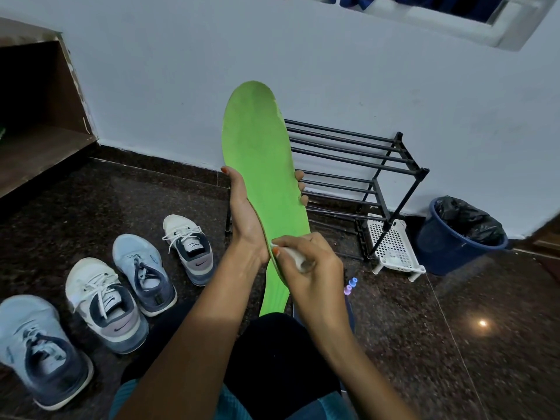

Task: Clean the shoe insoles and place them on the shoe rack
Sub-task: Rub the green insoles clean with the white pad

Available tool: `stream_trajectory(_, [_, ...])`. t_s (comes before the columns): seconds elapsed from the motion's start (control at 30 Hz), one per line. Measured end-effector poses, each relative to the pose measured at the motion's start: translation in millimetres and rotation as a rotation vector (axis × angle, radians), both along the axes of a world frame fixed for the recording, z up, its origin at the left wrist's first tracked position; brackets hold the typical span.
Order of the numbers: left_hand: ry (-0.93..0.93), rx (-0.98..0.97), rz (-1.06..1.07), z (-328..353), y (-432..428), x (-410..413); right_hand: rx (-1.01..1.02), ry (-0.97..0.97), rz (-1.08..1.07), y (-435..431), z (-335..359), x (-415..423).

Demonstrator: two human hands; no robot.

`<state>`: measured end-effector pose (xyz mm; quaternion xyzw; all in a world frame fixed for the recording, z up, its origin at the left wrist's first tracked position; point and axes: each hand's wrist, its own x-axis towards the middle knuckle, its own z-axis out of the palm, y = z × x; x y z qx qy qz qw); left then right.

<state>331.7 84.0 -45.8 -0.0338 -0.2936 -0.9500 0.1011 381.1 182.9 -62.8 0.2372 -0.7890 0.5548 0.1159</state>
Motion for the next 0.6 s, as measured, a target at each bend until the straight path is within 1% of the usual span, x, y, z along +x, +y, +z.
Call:
stream_trajectory(0.1, [0.005,-0.002,-0.02,0,0,1,0.045,0.058,-0.037,1,2,-5])
stream_trajectory(0.27, [-0.005,-0.058,-0.02,-1,3,2,0.113,0.15,-0.209,2,6,-29])
stream_trajectory(0.33, [-0.01,-0.056,-0.014,-1,3,2,0.121,0.171,-0.226,0,6,-30])
stream_trajectory(0.4, [-0.012,-0.051,-0.003,-1,2,1,0.111,0.16,-0.196,-2,3,-26])
stream_trajectory(0.6, [0.0,-0.003,0.013,0,-2,1,0.013,0.037,0.001,-2,0,-1])
